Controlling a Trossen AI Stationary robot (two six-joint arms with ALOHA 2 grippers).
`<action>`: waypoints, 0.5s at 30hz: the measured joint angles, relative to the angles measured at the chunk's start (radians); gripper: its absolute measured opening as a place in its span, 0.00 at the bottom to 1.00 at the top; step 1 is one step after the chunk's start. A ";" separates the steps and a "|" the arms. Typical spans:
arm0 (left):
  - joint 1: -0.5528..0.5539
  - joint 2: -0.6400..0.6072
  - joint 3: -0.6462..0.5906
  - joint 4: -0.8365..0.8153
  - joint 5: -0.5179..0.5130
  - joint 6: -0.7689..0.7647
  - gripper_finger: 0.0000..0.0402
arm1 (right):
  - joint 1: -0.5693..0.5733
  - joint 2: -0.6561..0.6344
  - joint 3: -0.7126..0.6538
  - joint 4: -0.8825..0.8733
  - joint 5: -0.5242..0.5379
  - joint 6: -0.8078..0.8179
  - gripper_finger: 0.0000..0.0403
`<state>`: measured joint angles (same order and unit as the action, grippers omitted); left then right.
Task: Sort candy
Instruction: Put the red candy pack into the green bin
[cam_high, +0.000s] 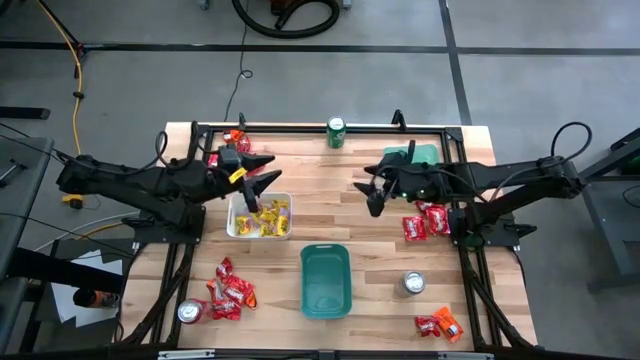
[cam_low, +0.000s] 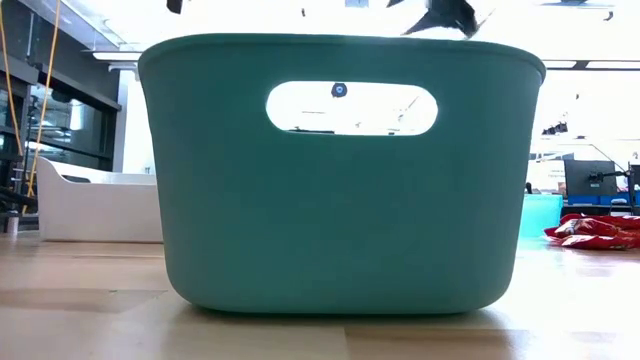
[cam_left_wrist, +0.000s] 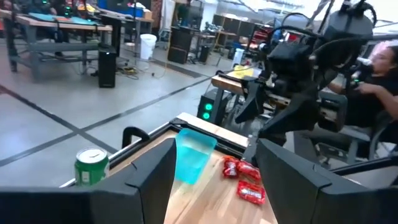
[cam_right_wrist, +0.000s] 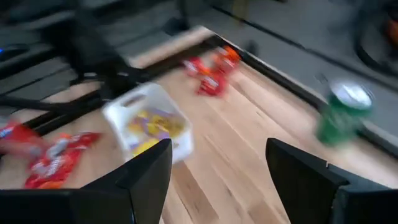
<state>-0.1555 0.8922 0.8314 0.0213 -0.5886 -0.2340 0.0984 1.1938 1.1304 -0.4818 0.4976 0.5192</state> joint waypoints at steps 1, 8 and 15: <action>0.000 0.001 0.000 -0.002 -0.006 0.000 0.52 | -0.010 0.000 0.000 -0.069 0.022 0.083 0.64; 0.000 0.019 0.000 0.001 -0.011 0.000 0.52 | -0.088 0.020 0.000 -0.698 -0.028 0.478 0.64; 0.000 0.056 -0.001 -0.003 -0.010 0.001 0.52 | -0.112 0.013 -0.123 -0.804 -0.214 0.633 0.64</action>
<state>-0.1555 0.9480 0.8307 0.0186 -0.5991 -0.2333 -0.0135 1.2068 1.0079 -1.2861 0.2838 1.1520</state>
